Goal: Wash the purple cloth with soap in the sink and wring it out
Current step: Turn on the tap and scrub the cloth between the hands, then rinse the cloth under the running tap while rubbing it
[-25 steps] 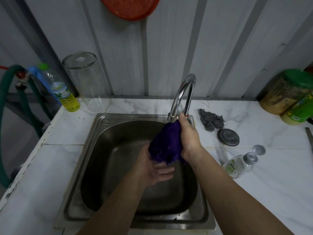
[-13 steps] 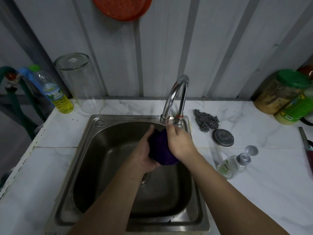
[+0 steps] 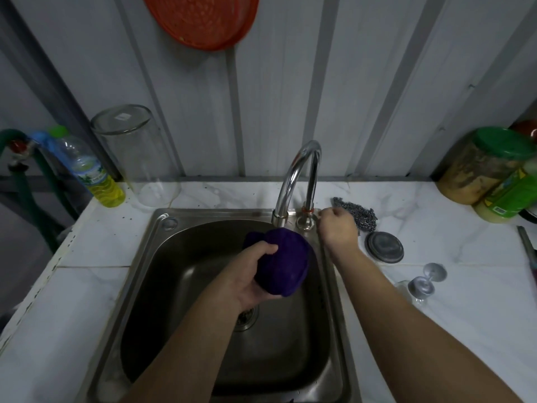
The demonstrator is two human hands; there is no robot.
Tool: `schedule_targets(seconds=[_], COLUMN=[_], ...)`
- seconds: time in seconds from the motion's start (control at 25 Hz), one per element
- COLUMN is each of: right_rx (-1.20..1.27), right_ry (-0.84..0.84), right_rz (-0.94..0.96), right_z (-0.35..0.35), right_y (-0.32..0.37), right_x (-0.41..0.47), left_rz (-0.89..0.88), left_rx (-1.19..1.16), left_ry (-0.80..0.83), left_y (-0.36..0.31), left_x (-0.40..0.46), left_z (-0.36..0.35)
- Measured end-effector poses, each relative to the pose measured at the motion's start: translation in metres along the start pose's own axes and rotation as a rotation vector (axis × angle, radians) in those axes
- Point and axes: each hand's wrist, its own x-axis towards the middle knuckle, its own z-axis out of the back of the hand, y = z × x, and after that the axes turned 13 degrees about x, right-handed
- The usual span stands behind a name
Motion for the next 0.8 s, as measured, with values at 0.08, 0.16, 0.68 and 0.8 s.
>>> schedule_targets(seconds=[0.08,0.16,0.68,0.8], right_rx=[0.109,0.199,-0.109,-0.104], right_ry=[-0.009,0.051,0.111,0.096], right_rz=[0.019,0.027,0.031,0.030], right_z=[0.002,-0.001,-0.029,-0.028], right_y=[0.004,0.009,0.011,0.010], right_x=[0.028,0.052,0.106,0.105], left_rz=[-0.006,-0.006,-0.002,-0.013], left_rx=[-0.070,-0.115,-0.197,-0.199], left_ry=[0.032,0.072,0.105,0.103], left_y=[0.002,-0.001,-0.006,-0.006], left_x=[-0.001,-0.003,0.002,0.003], left_z=[0.001,-0.001,-0.013,-0.016])
